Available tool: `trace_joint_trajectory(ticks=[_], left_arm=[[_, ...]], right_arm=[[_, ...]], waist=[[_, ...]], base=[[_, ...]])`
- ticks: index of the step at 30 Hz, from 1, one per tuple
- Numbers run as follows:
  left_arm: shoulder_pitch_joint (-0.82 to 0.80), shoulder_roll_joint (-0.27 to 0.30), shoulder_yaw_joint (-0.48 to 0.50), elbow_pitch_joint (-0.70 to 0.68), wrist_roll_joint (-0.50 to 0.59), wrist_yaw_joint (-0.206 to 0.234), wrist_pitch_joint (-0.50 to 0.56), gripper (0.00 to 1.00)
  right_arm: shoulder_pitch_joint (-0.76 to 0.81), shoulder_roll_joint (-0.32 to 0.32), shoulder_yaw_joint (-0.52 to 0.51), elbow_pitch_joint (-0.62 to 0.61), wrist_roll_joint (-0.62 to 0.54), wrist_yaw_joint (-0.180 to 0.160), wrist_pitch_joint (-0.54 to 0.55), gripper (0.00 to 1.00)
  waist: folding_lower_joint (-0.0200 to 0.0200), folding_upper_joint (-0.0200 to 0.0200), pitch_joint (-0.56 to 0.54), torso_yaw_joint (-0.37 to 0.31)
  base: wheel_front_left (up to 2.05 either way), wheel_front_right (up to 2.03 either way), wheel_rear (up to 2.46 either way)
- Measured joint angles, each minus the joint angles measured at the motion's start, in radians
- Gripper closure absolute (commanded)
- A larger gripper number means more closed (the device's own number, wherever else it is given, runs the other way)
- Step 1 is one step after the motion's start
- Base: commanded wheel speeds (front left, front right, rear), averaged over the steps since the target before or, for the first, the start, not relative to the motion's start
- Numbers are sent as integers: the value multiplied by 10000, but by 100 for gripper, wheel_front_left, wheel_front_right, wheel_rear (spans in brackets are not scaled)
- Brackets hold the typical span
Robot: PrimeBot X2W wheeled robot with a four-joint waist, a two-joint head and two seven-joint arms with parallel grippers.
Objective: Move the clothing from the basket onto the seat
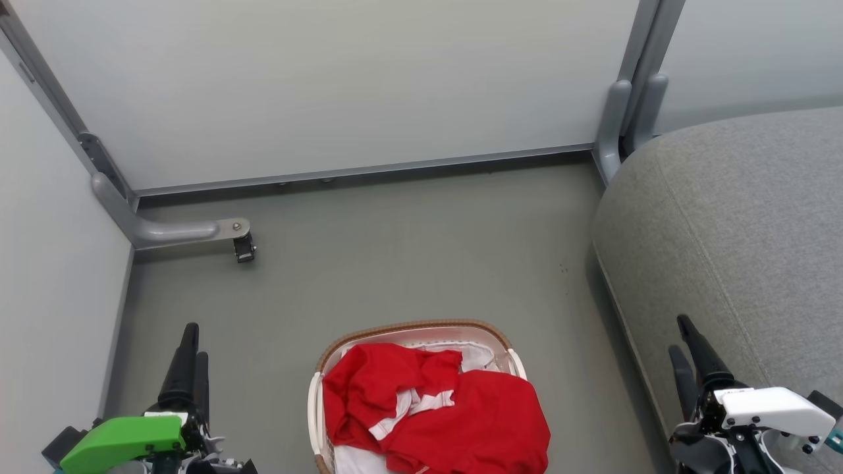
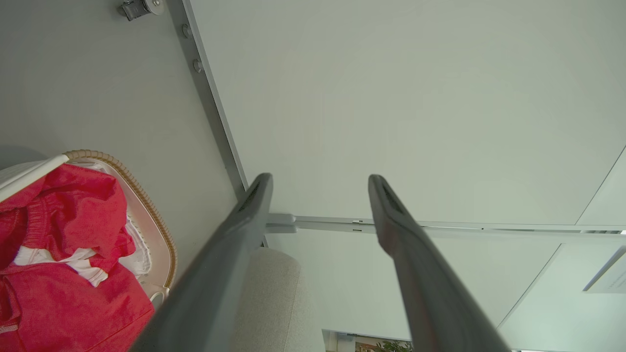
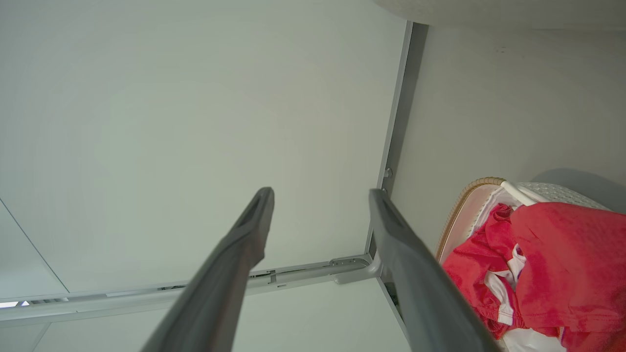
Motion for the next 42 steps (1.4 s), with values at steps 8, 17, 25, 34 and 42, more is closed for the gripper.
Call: trace_joint_trajectory(ticks=[8, 17, 25, 34, 42], left_arm=[[147, 2, -238, -441, 685, 105, -362, 0], [301, 8, -439, -1091, 2182, 474, -709, 0], [384, 10, -700, -1406, 3795, 654, -1022, 0], [527, 13, -945, -1609, 5845, 838, -1323, 0], [596, 15, -1181, -1699, 7524, 970, -1578, 0]], right_arm=[[103, -4, 25, -86, -604, 0, -355, 0], [104, -33, -65, -314, -2002, 0, -715, 0], [142, -52, 90, -1018, -4368, 0, -1007, 0], [317, -63, 318, -1285, -6395, 0, -1319, 0], [394, -73, 617, -1281, -7973, 0, -1572, 0]], waist=[[0, 0, -13, 0], [0, 0, -14, 2], [0, 0, 1, 11], [0, 0, 18, 25], [0, 0, 21, 45]], base=[[0, 0, 0], [0, 0, 0], [0, 0, 0], [0, 0, 0], [0, 0, 0]])
